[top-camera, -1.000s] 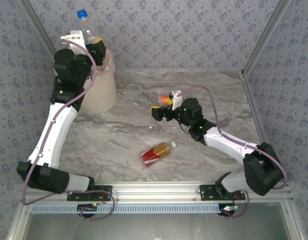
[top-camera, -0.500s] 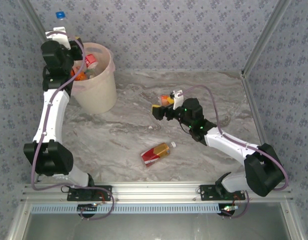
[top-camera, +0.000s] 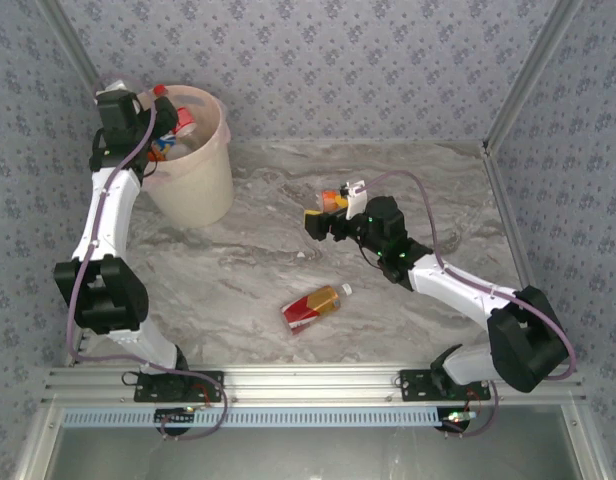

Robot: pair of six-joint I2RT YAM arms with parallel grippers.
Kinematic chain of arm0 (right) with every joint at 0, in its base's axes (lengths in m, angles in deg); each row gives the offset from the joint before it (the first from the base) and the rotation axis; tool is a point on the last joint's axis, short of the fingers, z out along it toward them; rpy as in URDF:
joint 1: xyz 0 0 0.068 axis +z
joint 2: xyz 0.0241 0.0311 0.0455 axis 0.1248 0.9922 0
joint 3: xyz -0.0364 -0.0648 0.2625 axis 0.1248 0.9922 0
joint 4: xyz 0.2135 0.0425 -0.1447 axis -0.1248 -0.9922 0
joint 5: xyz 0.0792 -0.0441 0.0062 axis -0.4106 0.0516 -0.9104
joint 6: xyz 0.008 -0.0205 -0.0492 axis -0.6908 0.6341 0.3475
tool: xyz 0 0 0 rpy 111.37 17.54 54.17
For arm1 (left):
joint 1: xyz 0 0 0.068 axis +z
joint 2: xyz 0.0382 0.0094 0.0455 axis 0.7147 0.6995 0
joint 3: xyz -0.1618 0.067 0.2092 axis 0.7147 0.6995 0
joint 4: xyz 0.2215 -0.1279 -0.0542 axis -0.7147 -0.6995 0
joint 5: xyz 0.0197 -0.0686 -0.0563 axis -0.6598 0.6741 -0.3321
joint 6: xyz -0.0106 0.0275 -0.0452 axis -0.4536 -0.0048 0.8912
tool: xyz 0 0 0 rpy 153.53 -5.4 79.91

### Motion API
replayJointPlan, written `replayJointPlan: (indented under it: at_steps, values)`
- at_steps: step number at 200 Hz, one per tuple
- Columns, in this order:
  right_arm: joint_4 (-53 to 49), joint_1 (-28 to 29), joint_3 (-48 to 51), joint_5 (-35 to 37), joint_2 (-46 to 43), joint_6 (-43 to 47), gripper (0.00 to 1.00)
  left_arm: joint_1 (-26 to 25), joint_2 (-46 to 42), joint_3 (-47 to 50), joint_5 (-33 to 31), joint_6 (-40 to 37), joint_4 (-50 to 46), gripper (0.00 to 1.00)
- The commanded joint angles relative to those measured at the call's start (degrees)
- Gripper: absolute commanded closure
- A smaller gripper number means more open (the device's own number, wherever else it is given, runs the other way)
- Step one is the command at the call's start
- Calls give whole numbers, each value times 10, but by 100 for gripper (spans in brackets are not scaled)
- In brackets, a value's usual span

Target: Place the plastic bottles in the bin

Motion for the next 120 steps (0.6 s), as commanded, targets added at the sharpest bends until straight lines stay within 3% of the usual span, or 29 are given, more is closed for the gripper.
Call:
replayJointPlan:
  at_steps: [1,40,72,120]
  values:
    - [-8,-2,-14,8,4,-2,0,-2,-9,-58,-19,16,-51,4]
    - [-5,-2,-14,12,7,-2,0,-1,2,-89,-13,8,-72,2]
    - [-8,-2,-13,15,7,-4,0,-3,16,-95,60,14,-76,2]
    - [-23,-3,-7,47,-4,-16,0,-39,12,-100,79,-4,-85,2]
